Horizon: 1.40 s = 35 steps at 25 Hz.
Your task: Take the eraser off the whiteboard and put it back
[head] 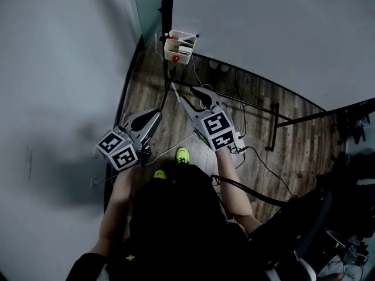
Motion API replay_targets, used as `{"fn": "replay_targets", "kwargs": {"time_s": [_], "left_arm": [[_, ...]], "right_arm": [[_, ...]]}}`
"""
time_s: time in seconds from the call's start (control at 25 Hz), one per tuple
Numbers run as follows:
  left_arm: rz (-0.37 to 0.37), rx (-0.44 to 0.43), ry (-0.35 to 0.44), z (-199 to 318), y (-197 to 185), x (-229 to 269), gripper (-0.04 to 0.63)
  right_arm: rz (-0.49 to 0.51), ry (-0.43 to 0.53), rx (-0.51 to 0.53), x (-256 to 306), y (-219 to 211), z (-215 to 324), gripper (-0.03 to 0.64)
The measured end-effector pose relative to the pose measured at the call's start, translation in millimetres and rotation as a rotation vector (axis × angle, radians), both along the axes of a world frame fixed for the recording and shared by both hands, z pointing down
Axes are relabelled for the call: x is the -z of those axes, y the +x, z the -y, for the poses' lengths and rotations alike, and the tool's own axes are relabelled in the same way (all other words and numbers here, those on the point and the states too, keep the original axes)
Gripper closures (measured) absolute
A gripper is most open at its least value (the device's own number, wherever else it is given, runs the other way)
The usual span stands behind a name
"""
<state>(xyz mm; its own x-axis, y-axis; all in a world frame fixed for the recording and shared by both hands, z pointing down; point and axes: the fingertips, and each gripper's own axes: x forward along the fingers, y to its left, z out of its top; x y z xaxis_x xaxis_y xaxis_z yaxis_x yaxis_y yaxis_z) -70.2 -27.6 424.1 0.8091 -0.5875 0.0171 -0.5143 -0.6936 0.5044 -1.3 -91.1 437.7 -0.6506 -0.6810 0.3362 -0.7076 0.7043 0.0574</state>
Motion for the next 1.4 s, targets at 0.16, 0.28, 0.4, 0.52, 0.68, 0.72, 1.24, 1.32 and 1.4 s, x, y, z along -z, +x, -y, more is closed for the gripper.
{"fn": "replay_targets", "kwargs": {"time_s": [0.16, 0.28, 0.4, 0.52, 0.68, 0.72, 1.24, 1.32, 1.4], "left_arm": [[-0.004, -0.018, 0.000, -24.6, -8.9, 3.6, 0.595], [-0.014, -0.024, 0.008, -42.5, -17.2, 6.3, 0.595], [-0.019, -0.033, 0.019, -60.8, -24.3, 11.1, 0.595], [-0.018, -0.041, 0.035, -77.1, -34.1, 11.3, 0.595], [-0.034, -0.055, 0.027, -95.7, -41.2, 14.1, 0.595], [-0.039, -0.061, 0.023, -100.4, -41.9, 14.5, 0.595], [-0.087, -0.111, 0.012, -134.8, -49.3, 8.4, 0.595], [-0.088, -0.102, 0.019, -134.5, -50.4, 11.0, 0.595], [-0.082, -0.091, 0.039, -131.4, -51.6, 13.8, 0.595]], "right_arm": [[0.003, -0.007, -0.012, 0.2, -9.5, -25.9, 0.470], [0.007, -0.006, -0.020, 2.9, -16.3, -43.8, 0.471], [0.006, 0.001, -0.025, 6.9, -24.8, -60.8, 0.472], [0.001, 0.013, -0.032, 11.0, -35.3, -78.1, 0.516], [0.002, 0.005, -0.042, 9.2, -46.2, -99.7, 0.523], [0.003, 0.002, -0.045, 8.6, -48.4, -104.8, 0.523], [-0.003, -0.014, -0.047, 13.2, -68.9, -152.1, 0.571], [0.001, -0.013, -0.039, 16.7, -68.5, -154.0, 0.572], [0.002, -0.005, -0.027, 20.5, -67.5, -153.7, 0.572]]}}
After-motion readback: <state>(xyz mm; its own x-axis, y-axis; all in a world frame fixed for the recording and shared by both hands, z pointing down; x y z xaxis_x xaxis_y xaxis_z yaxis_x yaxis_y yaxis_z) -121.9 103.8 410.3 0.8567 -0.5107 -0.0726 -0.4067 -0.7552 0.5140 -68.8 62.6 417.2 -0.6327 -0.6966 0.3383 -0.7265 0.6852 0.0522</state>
